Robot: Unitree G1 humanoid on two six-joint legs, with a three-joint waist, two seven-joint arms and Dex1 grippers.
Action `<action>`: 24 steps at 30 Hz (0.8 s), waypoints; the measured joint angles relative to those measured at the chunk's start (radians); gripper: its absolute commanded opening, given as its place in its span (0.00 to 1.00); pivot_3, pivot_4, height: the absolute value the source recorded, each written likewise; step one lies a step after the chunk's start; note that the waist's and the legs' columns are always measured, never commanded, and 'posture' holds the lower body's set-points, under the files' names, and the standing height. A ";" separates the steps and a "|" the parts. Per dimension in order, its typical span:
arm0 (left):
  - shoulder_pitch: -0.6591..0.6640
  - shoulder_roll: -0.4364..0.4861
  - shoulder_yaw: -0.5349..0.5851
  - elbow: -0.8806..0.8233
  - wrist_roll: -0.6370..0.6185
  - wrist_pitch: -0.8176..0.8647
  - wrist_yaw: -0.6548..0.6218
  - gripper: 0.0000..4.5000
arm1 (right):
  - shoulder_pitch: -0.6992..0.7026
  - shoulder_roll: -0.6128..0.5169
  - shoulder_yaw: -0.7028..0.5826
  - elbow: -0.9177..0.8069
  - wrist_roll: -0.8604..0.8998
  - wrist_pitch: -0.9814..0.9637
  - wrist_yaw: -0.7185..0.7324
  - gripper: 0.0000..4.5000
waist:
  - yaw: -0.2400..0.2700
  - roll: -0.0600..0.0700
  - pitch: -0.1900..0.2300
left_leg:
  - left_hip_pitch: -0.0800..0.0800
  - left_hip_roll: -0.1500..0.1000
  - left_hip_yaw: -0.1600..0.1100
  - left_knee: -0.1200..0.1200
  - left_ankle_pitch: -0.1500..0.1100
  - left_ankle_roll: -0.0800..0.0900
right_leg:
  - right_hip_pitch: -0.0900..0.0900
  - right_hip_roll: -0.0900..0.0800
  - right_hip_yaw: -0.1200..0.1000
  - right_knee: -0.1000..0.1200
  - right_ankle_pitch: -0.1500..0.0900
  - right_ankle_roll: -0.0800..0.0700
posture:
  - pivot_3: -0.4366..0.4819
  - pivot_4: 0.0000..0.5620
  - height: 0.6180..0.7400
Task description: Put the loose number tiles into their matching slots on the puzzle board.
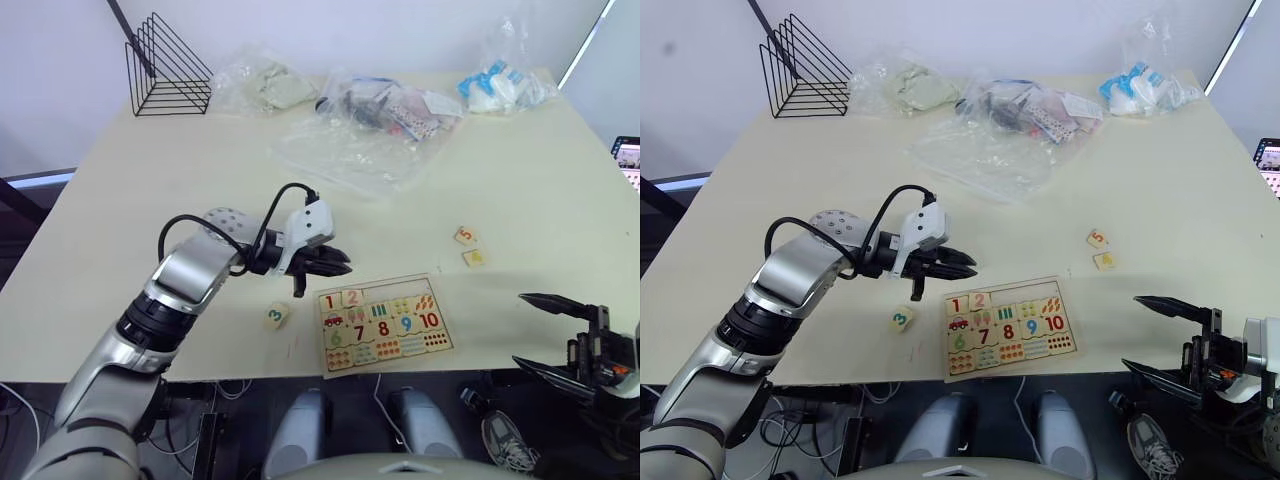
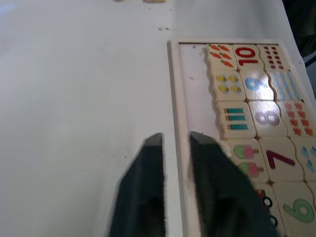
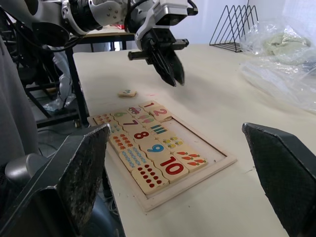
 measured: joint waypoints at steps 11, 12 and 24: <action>0.057 0.033 -0.011 0.021 0.036 -0.082 -0.101 0.01 | -0.003 0.001 0.000 -0.003 -0.004 0.000 -0.020 1.00 | 0.000 0.000 0.000 | 0.000 0.000 0.000 0.000 0.000 0.000 | 0.000 0.000 0.000 0.000 0.000 0.000 | 0.48 0.27 1.00; 0.063 0.033 -0.014 0.021 0.047 -0.091 -0.104 0.01 | -0.003 0.001 0.000 -0.004 -0.004 0.000 -0.022 1.00 | 0.000 0.000 0.000 | 0.000 0.000 0.000 0.000 0.000 0.000 | 0.000 0.000 0.000 0.000 0.000 0.000 | 0.48 0.27 1.00; 0.095 0.032 -0.038 0.016 0.088 -0.114 -0.110 0.01 | 0.008 0.001 0.000 -0.028 -0.005 0.001 -0.033 1.00 | 0.000 0.000 0.000 | 0.000 0.000 0.000 0.000 0.000 0.000 | 0.000 0.000 0.000 0.000 0.000 0.000 | 0.48 0.27 1.00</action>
